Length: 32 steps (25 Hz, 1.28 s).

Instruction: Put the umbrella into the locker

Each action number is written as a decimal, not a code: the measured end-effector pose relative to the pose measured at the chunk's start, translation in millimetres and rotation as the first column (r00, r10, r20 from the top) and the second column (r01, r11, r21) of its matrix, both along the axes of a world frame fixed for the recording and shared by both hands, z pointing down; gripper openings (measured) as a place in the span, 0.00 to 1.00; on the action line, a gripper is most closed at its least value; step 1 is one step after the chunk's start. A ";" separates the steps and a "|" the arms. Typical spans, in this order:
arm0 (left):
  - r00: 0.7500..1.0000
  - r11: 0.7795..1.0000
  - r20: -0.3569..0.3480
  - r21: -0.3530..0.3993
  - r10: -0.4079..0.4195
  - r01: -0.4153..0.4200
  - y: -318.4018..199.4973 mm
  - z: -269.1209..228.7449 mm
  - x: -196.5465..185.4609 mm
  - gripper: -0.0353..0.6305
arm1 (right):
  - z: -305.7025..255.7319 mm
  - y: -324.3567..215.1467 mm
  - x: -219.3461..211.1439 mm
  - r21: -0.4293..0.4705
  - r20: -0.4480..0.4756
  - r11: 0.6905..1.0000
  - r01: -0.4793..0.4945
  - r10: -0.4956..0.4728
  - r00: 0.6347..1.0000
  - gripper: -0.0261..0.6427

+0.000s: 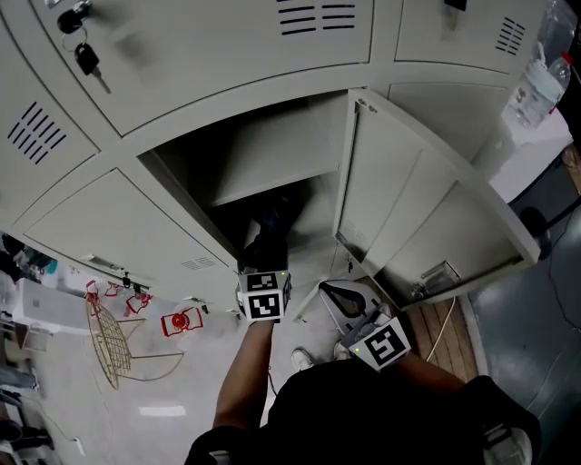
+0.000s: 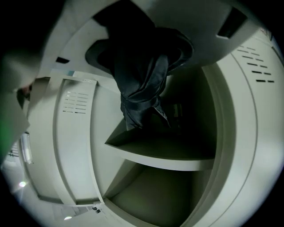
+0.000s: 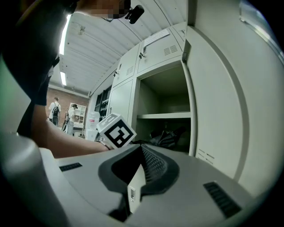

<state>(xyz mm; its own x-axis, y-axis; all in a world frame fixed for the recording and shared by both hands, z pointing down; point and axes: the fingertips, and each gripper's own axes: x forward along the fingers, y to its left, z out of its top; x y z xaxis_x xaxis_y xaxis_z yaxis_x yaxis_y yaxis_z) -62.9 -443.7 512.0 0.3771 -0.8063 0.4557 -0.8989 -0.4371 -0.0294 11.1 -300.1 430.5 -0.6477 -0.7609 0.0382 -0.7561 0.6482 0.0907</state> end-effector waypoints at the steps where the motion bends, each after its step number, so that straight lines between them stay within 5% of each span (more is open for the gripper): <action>1: 1.000 1.000 0.009 0.003 0.001 -0.001 -6.8 -0.7 2.3 0.37 | 1.7 0.8 -0.3 -0.005 -0.004 1.000 0.005 -0.005 1.000 0.04; 11: 0.992 1.000 0.124 0.007 -0.017 0.016 -72.8 -2.6 14.6 0.38 | 2.0 -12.5 8.7 -0.004 -0.010 1.000 0.007 -0.007 1.000 0.04; 22: 0.978 0.993 0.195 -0.079 -0.073 0.089 -114.0 24.4 10.3 0.42 | 3.4 -21.2 10.6 -0.012 -0.004 1.000 -0.003 0.003 1.000 0.04; 32: 0.986 0.997 0.152 -0.014 -0.073 0.076 -103.1 6.5 12.4 0.66 | -1.1 -14.7 6.6 -0.002 0.010 1.000 -0.014 0.014 1.000 0.04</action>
<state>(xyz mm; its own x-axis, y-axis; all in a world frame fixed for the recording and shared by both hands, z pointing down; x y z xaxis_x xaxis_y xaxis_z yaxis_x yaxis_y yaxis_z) -50.5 -546.8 518.5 0.2420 -0.8199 0.5189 -0.9148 -0.3710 -0.1596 17.7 -314.7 429.4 -0.6375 -0.7698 0.0333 -0.7659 0.6378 0.0811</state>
